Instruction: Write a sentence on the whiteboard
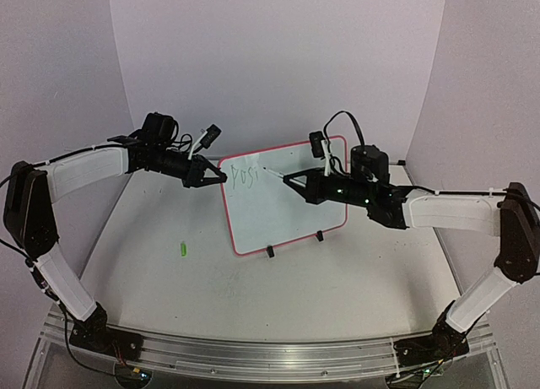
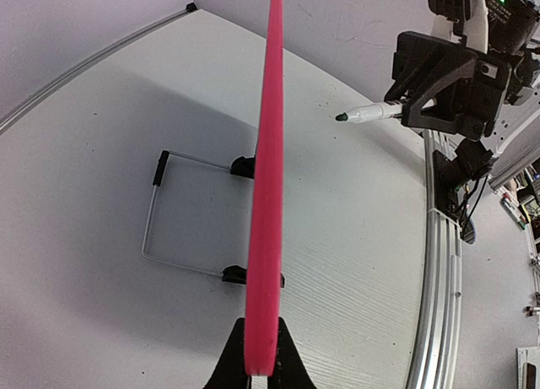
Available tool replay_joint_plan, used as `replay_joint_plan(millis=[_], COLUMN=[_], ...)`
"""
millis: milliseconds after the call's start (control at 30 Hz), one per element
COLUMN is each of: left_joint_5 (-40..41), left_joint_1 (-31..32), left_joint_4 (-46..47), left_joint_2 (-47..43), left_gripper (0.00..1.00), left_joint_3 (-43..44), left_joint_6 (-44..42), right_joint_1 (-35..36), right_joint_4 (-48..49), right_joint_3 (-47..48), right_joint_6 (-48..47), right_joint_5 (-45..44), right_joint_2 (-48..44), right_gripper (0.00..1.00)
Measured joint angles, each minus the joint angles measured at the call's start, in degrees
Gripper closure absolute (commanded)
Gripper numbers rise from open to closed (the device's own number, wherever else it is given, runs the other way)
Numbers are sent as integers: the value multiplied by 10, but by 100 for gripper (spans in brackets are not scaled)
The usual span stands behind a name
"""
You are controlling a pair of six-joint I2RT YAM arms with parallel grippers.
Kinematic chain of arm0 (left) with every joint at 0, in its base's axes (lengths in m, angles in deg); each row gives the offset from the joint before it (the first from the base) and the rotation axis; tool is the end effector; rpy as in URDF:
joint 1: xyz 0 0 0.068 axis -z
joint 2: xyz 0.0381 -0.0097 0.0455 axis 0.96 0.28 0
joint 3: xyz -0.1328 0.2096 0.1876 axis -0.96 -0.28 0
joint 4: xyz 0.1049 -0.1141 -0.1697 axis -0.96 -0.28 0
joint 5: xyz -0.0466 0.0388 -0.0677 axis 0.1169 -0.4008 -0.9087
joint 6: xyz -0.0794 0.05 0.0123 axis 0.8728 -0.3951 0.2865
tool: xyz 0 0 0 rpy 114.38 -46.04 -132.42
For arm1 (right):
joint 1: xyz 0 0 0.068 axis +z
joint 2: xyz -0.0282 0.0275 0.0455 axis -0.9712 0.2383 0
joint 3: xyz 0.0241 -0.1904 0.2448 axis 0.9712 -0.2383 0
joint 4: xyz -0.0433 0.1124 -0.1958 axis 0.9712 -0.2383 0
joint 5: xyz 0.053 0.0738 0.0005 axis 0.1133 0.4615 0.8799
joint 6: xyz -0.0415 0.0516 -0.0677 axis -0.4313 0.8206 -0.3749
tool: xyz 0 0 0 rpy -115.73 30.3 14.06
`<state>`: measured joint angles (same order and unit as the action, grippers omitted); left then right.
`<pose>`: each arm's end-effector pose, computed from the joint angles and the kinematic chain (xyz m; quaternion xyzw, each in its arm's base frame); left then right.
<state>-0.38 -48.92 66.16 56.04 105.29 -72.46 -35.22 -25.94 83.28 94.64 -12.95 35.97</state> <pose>0.3032 -0.2093 0.3257 0.4271 0.7323 -0.4005 0.3477 0.2632 0.2767 0.3383 -0.2785 0.6912 0.4647 0.4784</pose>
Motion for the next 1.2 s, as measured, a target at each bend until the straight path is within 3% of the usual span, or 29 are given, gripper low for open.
replay_joint_plan(millis=[1200], left_joint_5=[7], left_joint_1=[3], left_joint_4=[-14], left_joint_2=[0], left_gripper=[100], left_joint_3=[6], left_joint_6=[-6], right_joint_1=[2], right_joint_4=[-16], right_joint_3=[28], right_joint_6=[-14], right_joint_5=[-35], right_joint_2=[52], right_gripper=[100])
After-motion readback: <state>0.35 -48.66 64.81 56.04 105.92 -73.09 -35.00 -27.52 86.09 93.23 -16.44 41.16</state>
